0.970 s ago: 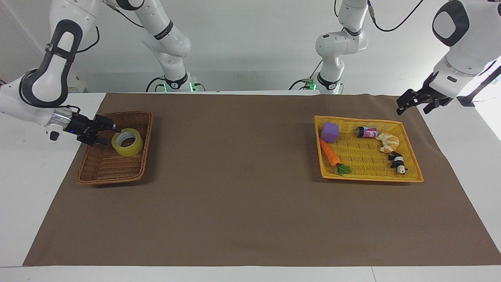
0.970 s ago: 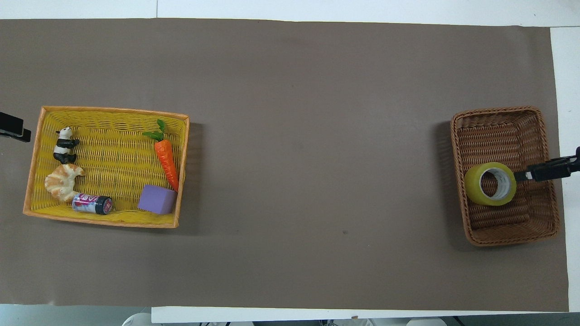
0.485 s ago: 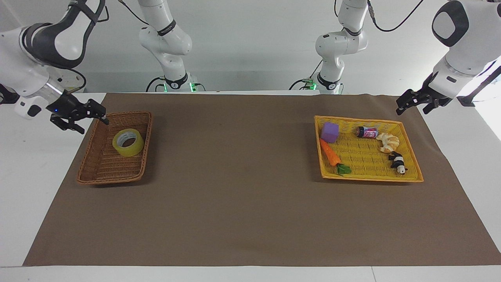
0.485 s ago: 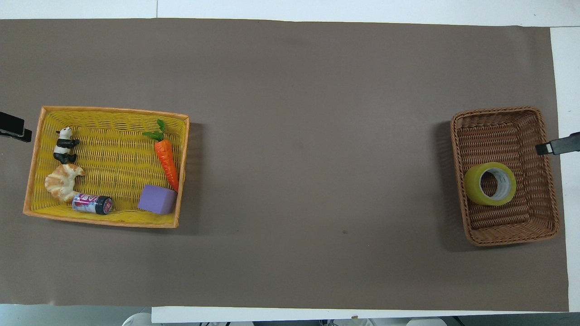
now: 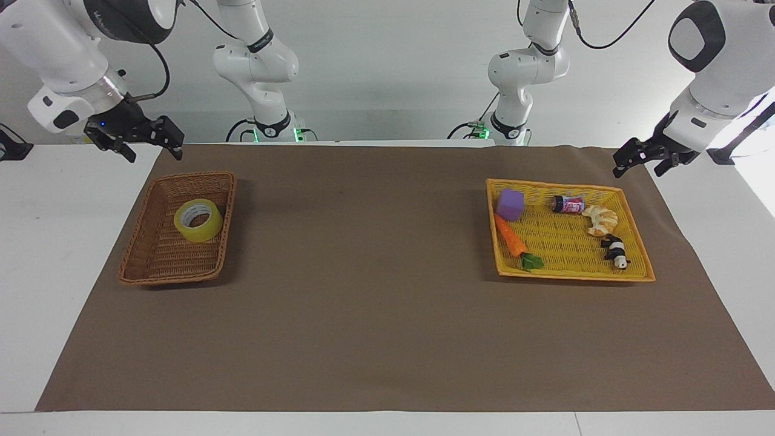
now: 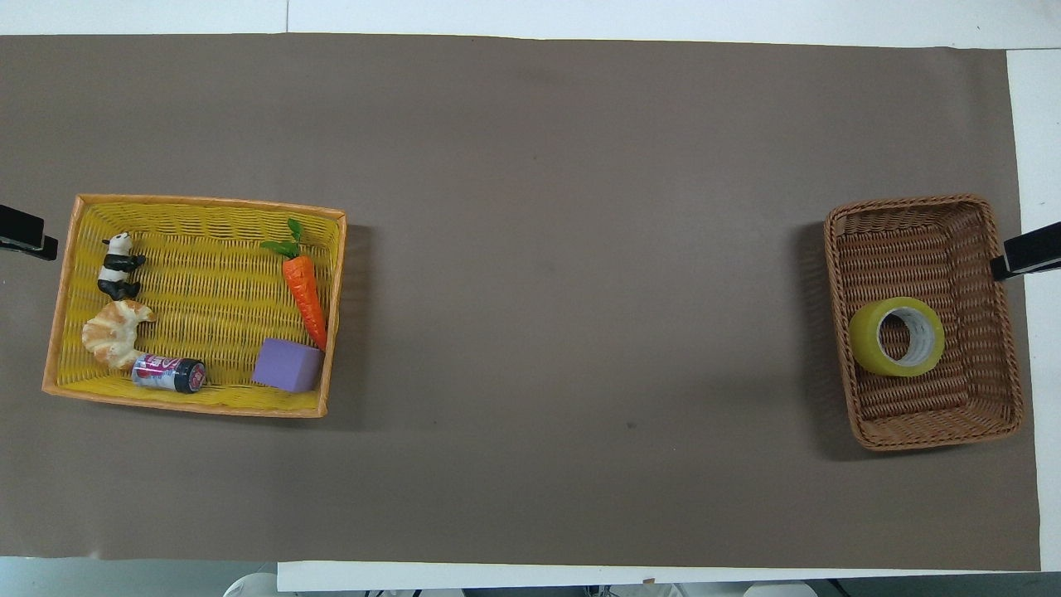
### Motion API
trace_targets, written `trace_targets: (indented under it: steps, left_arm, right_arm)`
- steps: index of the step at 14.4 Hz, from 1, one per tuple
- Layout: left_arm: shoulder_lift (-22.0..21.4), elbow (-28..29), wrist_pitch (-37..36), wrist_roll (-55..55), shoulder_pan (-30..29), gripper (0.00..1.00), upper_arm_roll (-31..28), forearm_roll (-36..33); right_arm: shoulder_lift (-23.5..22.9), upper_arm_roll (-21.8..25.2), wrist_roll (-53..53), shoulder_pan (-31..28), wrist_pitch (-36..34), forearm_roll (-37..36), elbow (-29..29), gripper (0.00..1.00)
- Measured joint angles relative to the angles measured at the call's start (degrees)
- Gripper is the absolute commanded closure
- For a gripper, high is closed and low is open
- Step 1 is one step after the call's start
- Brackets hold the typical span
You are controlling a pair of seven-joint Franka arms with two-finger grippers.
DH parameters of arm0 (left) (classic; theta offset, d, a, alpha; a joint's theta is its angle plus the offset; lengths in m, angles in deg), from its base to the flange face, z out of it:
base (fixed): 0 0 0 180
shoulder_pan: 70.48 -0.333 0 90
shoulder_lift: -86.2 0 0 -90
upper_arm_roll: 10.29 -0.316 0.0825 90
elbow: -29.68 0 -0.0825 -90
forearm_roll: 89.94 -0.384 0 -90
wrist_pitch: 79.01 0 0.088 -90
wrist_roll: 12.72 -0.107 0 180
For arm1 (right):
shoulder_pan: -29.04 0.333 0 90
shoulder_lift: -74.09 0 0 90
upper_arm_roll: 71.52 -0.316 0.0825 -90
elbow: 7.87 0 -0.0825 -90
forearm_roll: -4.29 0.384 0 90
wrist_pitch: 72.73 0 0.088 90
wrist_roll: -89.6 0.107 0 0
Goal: Move tape to another basket
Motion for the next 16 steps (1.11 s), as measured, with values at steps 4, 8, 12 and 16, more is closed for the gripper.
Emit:
trace_targets:
  steps: [4,8,12,16]
  left_arm:
    - [0.0,0.0,0.0,0.0,0.0,0.0,0.0,0.0]
    - [0.0,0.0,0.0,0.0,0.0,0.01,0.0,0.0]
    - [0.0,0.0,0.0,0.0,0.0,0.0,0.0,0.0]
    - [0.0,0.0,0.0,0.0,0.0,0.01,0.0,0.0]
  right_arm:
    - [-2.8,0.2,0.1,1.0,-0.4,-0.4,4.1,0.0]
    - [-3.8,1.6,0.5,3.4,-1.0,-0.5,6.1,0.0]
    - [-3.0,2.9,0.5,4.6,-1.5,-0.6,6.1,0.0]
    - [-3.2,5.5,0.7,4.6,-2.7,-0.6,5.2,0.0]
